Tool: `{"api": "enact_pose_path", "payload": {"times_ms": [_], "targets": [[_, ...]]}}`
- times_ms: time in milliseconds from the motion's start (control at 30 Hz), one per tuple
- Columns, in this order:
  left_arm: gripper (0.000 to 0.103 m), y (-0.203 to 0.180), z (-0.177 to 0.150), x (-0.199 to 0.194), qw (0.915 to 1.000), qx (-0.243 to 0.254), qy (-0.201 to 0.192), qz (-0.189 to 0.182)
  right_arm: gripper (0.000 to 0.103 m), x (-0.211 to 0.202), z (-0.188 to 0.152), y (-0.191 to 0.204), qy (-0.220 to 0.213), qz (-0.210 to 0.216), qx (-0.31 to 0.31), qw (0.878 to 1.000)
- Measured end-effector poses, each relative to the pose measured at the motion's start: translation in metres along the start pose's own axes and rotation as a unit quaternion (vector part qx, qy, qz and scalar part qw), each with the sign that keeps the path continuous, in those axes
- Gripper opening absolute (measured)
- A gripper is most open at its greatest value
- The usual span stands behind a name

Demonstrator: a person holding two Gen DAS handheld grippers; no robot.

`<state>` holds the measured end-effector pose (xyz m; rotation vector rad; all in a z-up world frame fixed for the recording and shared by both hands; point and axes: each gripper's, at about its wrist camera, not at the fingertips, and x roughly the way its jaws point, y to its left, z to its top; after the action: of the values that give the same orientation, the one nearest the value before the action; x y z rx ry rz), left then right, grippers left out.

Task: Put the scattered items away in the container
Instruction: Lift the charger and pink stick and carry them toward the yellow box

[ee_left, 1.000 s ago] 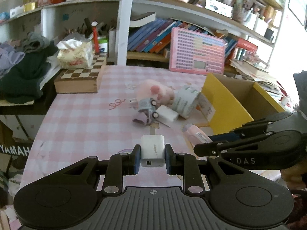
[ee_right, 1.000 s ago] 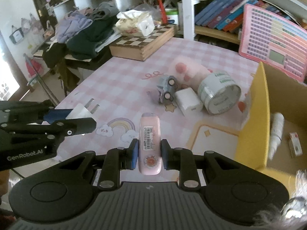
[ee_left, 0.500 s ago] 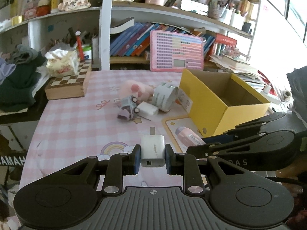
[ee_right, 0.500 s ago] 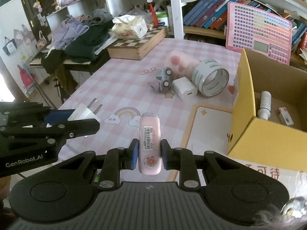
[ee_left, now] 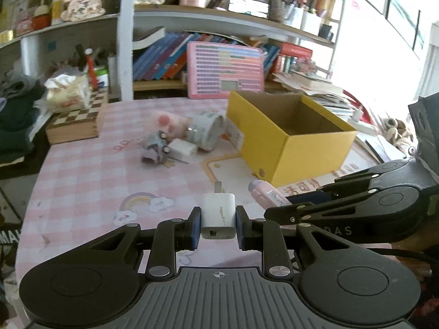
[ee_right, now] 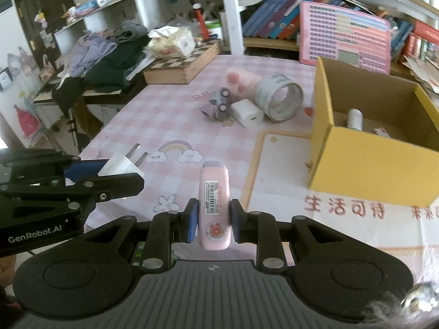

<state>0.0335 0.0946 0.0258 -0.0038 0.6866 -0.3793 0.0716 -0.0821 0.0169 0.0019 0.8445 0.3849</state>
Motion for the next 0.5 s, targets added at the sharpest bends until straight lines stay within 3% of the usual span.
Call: {"api": "enact_pose_path", "payload": {"times_ms": [500], "targets": [[0.024, -0.037, 0.002, 0.012, 0.9975, 0.04, 0.01, -0.058, 0.023, -0.031, -0.029, -0.027, -0.004, -0.049, 0.05, 0.998]]}}
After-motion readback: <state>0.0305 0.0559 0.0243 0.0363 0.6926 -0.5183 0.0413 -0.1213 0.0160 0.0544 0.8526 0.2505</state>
